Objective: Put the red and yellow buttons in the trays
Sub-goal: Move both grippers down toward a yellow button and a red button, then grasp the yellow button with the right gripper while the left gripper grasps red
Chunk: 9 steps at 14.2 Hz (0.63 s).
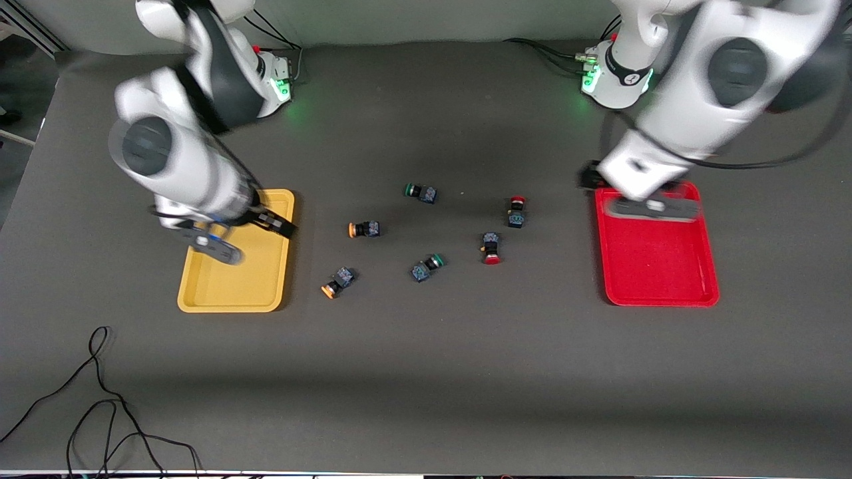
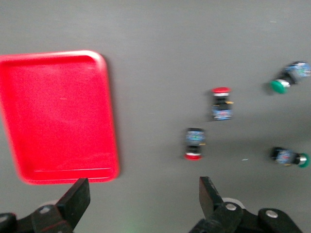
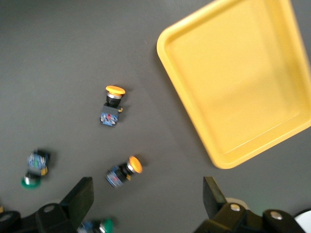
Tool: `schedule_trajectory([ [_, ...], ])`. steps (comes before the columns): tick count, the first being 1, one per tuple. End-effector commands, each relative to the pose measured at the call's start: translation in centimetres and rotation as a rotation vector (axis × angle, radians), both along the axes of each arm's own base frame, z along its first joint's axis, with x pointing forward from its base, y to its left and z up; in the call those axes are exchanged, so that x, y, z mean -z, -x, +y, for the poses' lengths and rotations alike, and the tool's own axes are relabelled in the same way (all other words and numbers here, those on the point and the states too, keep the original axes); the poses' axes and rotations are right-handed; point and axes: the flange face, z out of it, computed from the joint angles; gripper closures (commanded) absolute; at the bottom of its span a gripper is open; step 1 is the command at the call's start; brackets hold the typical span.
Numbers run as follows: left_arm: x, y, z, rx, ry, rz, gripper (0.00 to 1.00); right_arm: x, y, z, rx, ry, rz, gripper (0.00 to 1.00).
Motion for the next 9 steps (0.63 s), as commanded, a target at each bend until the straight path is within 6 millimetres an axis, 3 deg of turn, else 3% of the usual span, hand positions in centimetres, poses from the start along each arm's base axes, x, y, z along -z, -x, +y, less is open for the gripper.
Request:
schedule_trajectory([
  [1, 1.2, 3.7, -5.3, -0.01, 0.024, -0.041, 0.0, 6.9, -0.1, 3.0, 0.206, 0.036, -0.022, 0.0],
  [3, 3.5, 4.6, -5.9, 0.006, 0.012, -0.018, 0.0, 11.5, 1.4, 6.4, 0.305, 0.049, -0.034, 0.0],
  [5, 7.3, 5.6, -5.5, 0.012, 0.016, -0.032, 0.0, 15.8, 3.0, 8.3, 0.354, 0.07, -0.023, 0.0],
  [9, 18.3, 7.1, -5.7, 0.034, 0.036, -0.034, 0.0, 19.7, 6.4, 10.4, 0.426, 0.087, 0.014, 0.0],
])
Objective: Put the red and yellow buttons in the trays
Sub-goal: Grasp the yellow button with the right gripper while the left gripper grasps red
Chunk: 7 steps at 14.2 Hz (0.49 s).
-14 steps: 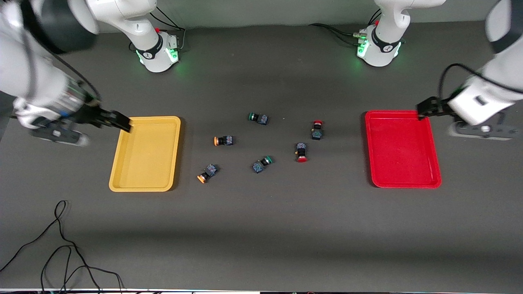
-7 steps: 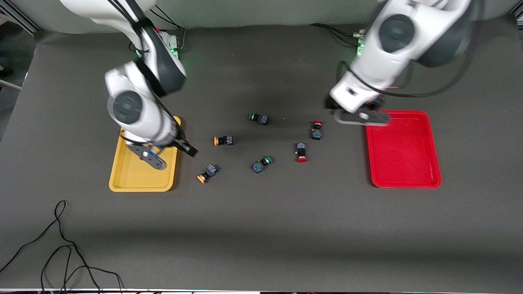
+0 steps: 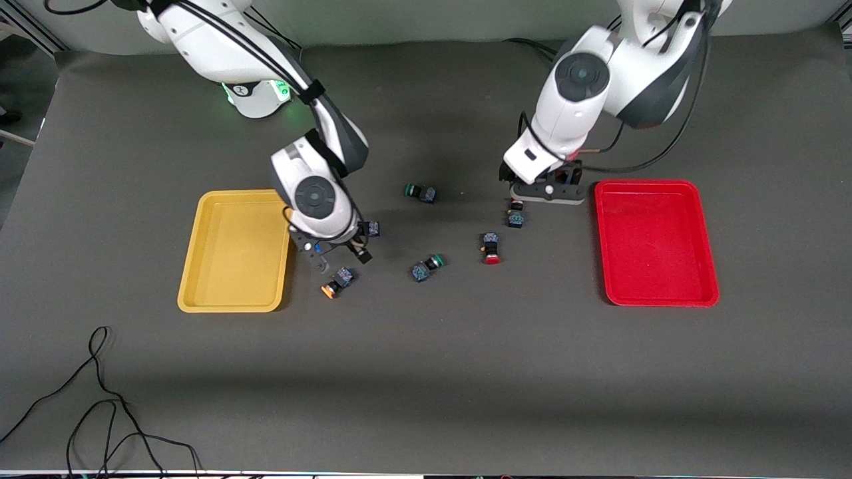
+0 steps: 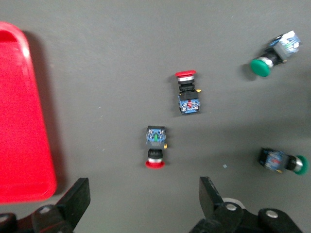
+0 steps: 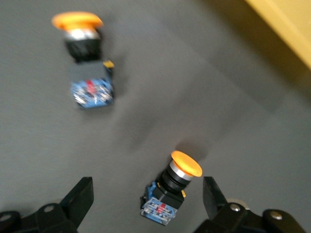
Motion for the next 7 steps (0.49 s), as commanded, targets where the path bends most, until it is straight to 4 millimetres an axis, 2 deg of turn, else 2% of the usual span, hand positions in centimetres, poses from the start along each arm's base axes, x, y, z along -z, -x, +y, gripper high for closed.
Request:
schedule_trajectory([
  [1, 7.1, 0.7, -0.4, 0.011, 0.012, 0.02, 0.0, 1.1, 2.2, 1.1, 0.059, -0.018, 0.016, 0.0],
  [3, 11.0, 0.3, -0.8, 0.014, 0.023, 0.02, 0.0, 2.3, 3.6, 1.1, 0.05, -0.016, 0.016, 0.0],
  [5, 14.5, 0.5, -1.1, 0.014, 0.027, 0.033, 0.0, 2.9, 4.1, 0.8, 0.051, -0.02, 0.01, 0.0],
  [6, 15.4, 0.8, -1.3, 0.019, 0.027, 0.039, 0.0, 3.0, 4.1, 0.8, 0.05, -0.021, 0.009, 0.02],
  [7, 16.4, 0.8, -1.3, 0.018, 0.024, 0.049, 0.0, 3.1, 4.1, 0.8, 0.05, -0.021, 0.009, 0.12],
])
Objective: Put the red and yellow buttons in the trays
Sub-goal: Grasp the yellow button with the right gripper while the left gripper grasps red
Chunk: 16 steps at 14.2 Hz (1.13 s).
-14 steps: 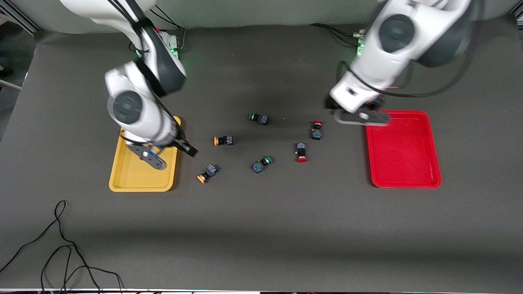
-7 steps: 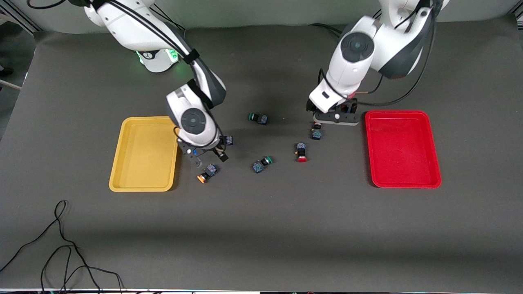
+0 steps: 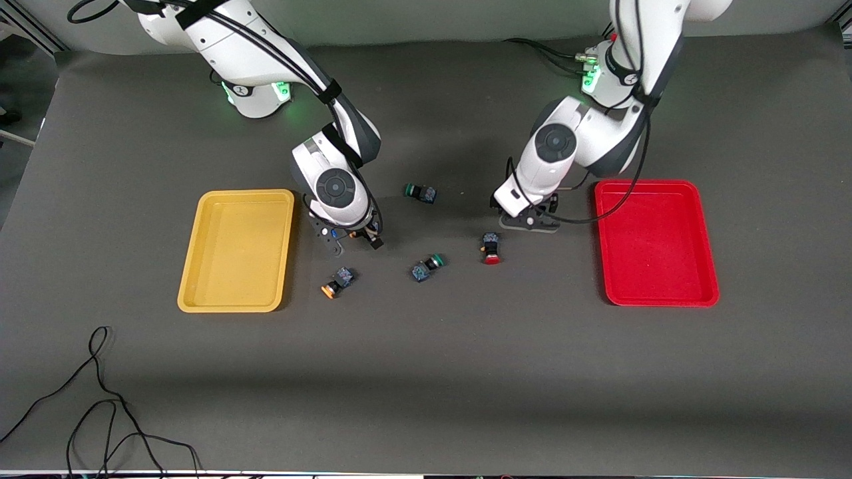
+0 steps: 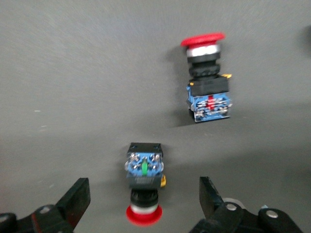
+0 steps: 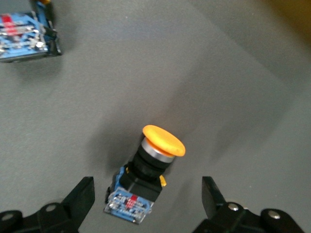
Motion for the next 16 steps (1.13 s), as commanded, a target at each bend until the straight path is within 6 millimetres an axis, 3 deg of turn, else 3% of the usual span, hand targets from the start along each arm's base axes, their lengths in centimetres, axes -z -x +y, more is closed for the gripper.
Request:
schedule_trajectory([
  [1, 1.7, 0.1, -0.8, 0.015, -0.001, 0.004, 0.0, -0.1, 0.3, 0.0, 0.03, -0.014, -0.017, 0.3],
  [2, 1.9, 0.0, -0.7, 0.014, -0.001, 0.005, 0.03, 0.0, 0.4, 0.0, 0.026, -0.014, -0.019, 0.59],
  [3, 1.9, 0.0, -0.7, 0.008, -0.002, 0.006, 0.23, -0.1, 0.2, 0.0, 0.029, -0.018, -0.024, 0.77],
  [4, 1.9, 0.1, -0.7, 0.003, -0.002, 0.007, 0.53, -0.1, 0.2, -0.1, 0.029, -0.02, -0.025, 0.87],
  [7, 2.0, 0.1, -0.6, -0.002, -0.009, 0.016, 0.8, -1.2, -0.2, -0.2, 0.024, -0.026, -0.032, 0.97],
  [9, 1.1, -0.6, -0.8, -0.029, -0.002, 0.003, 0.85, -2.3, -1.2, -1.4, 0.011, -0.033, -0.04, 0.98],
  [10, -0.3, -1.4, -0.9, -0.041, 0.0, -0.004, 0.85, -3.8, -1.8, -2.3, -0.005, -0.034, -0.027, 0.98],
  [12, -6.4, -3.9, -1.6, -0.079, -0.042, 0.035, 0.85, -8.5, -3.0, -5.0, -0.059, -0.043, -0.001, 0.98],
  [14, -14.5, -7.9, 0.1, -0.138, -0.069, 0.086, 0.85, -13.2, -3.9, -9.2, -0.125, -0.06, 0.036, 0.98],
  [16, -21.5, -10.6, 1.4, -0.177, -0.058, 0.114, 0.85, -15.6, -4.5, -13.3, -0.161, -0.074, 0.061, 0.98],
])
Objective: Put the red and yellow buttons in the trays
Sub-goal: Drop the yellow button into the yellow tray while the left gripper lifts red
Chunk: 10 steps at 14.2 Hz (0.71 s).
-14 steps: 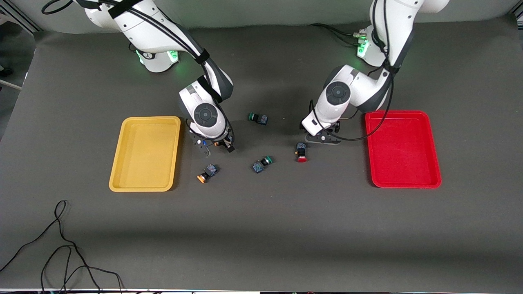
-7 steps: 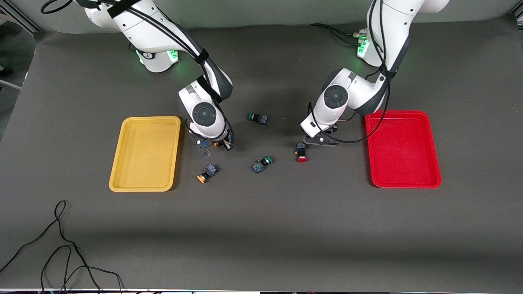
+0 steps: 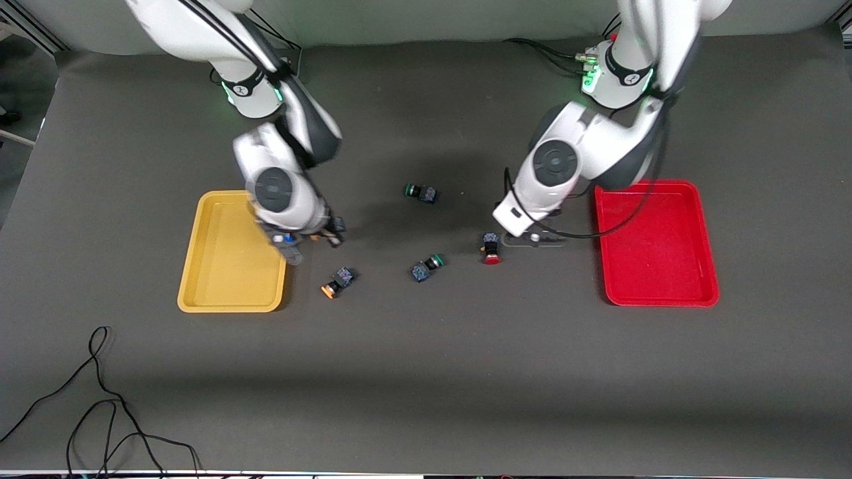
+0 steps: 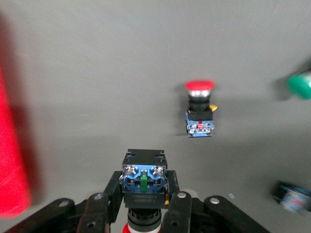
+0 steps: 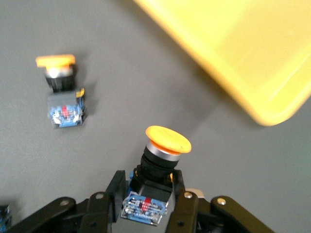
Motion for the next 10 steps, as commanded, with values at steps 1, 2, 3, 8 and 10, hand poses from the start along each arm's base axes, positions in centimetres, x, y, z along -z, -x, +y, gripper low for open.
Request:
schedule_trajectory([
  [1, -9.0, -3.8, 3.4, -0.093, 0.027, 0.036, 0.85, -3.0, 0.1, -5.6, -0.052, -0.031, 0.033, 0.98],
  [2, -10.9, -5.0, 6.8, -0.131, 0.037, 0.026, 0.86, -2.6, 0.1, -7.5, -0.06, -0.033, 0.044, 0.98],
  [3, -12.5, -5.4, 9.8, -0.131, 0.049, 0.009, 0.86, -2.1, 0.4, -9.5, -0.072, -0.04, 0.045, 0.98],
  [8, -12.5, -6.4, 27.3, -0.146, 0.031, 0.024, 0.86, 3.8, 4.8, -15.1, -0.091, -0.063, -0.018, 0.98],
  [10, -8.3, -6.2, 28.3, -0.119, -0.003, -0.001, 0.86, 5.7, 6.0, -15.8, -0.112, -0.065, -0.051, 0.96],
])
